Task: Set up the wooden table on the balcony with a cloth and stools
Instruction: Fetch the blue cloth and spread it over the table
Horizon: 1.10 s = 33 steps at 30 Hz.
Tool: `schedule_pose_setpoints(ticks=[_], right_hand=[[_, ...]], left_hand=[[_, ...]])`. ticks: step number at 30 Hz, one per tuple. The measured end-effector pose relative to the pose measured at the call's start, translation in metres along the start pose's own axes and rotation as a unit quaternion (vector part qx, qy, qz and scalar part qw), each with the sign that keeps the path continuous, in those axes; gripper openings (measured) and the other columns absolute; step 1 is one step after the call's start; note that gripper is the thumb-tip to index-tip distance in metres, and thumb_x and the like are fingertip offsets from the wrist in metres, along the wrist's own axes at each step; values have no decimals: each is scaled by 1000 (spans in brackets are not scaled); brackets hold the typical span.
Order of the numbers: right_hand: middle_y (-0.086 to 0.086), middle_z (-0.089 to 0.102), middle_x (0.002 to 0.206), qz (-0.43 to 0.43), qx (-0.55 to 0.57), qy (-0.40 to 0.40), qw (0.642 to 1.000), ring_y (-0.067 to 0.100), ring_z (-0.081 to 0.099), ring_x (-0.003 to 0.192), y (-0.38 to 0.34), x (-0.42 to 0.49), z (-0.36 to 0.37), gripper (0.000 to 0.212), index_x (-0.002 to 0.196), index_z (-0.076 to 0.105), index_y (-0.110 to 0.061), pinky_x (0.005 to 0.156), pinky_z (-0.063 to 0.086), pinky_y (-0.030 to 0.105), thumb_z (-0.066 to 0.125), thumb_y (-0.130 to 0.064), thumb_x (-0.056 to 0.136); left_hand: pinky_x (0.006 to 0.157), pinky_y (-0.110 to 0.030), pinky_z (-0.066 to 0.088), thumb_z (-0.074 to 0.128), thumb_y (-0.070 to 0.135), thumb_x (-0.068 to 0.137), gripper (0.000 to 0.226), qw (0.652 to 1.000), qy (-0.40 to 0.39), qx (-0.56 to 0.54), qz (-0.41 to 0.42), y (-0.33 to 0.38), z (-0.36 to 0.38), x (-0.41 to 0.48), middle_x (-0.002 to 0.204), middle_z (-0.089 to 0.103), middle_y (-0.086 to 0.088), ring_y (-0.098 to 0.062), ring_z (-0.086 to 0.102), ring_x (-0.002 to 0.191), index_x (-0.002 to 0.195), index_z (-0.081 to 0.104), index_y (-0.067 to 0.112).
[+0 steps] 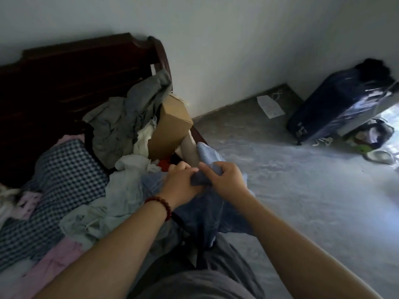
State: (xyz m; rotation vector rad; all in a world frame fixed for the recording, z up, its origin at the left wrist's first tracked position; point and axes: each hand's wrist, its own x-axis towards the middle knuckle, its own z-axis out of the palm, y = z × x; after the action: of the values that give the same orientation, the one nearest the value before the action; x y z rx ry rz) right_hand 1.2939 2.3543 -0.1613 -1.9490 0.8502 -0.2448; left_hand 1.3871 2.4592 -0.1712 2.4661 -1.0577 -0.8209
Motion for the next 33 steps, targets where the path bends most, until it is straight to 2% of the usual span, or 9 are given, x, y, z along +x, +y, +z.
schedule_pose_setpoints(ticks=[4, 7, 12, 18, 21, 23, 26, 30, 33], right_hand=[[-9, 46, 47, 18, 25, 105, 994, 4, 44, 47, 18, -18, -11, 45, 55, 46, -11, 50, 39, 22, 69, -38, 83], [-7, 51, 54, 38, 37, 147, 988, 1, 49, 52, 29, -29, -22, 35, 62, 48, -19, 50, 38, 13, 68, -39, 83], [-11, 59, 64, 41, 64, 166, 983, -7, 56, 61, 36, -37, -47, 22, 69, 55, -24, 55, 40, 6, 66, -28, 87], [-11, 59, 66, 67, 88, 234, 966, -3, 55, 61, 56, -50, -88, 18, 75, 58, -19, 56, 41, 6, 65, -30, 87], [-13, 58, 71, 70, 111, 254, 958, -10, 55, 64, 71, -61, -121, 14, 82, 57, -18, 56, 39, 3, 67, -27, 87], [-12, 62, 83, 84, 152, 256, 951, -9, 58, 76, 83, -70, -145, 15, 94, 59, -20, 62, 43, 2, 69, -26, 85], [-9, 66, 94, 94, 190, 261, 942, 3, 63, 89, 104, -86, -181, 23, 104, 61, -24, 69, 49, 5, 71, -23, 84], [-20, 65, 91, 82, 206, 232, 947, -2, 64, 87, 133, -110, -221, 28, 105, 60, -29, 69, 48, 7, 72, -17, 83], [-21, 64, 94, 83, 171, 250, 949, -7, 62, 87, 159, -129, -258, 37, 114, 59, -28, 72, 48, 6, 74, -22, 81]], left_hand=[[99, -45, 38, 47, 58, 77, 42, 998, -47, -27, 45, 12, 6, -2, 122, 52, 0, -27, 46, 116, 109, 58, 33], [90, -39, 44, 52, 45, 87, 29, 992, -48, -99, 67, 31, 10, -5, 114, 62, -3, -25, 56, 108, 108, 59, 25], [75, -26, 42, 53, 22, 93, 2, 973, -91, -183, 111, 65, 15, -5, 96, 61, -1, -16, 58, 90, 94, 54, 21], [84, -35, 50, 56, 22, 90, 11, 970, -83, -195, 121, 116, 38, 9, 93, 65, -5, -20, 62, 90, 96, 58, 13], [73, -23, 47, 59, 23, 90, 8, 961, -86, -239, 114, 153, 50, 9, 85, 62, 2, -15, 60, 83, 94, 57, 16], [66, -18, 42, 60, 26, 89, 15, 958, -76, -254, 114, 181, 60, 7, 87, 60, 5, -12, 57, 83, 101, 56, 17], [76, -25, 45, 60, 26, 90, 15, 954, -61, -271, 115, 224, 79, 8, 94, 61, 2, -14, 57, 89, 102, 57, 17], [88, -40, 52, 63, 23, 87, 5, 941, -60, -319, 97, 282, 111, 13, 99, 67, -4, -22, 63, 96, 90, 59, 22], [87, -40, 53, 62, 20, 88, 15, 928, -58, -355, 99, 335, 138, 12, 91, 66, 1, -21, 64, 94, 79, 58, 31]])
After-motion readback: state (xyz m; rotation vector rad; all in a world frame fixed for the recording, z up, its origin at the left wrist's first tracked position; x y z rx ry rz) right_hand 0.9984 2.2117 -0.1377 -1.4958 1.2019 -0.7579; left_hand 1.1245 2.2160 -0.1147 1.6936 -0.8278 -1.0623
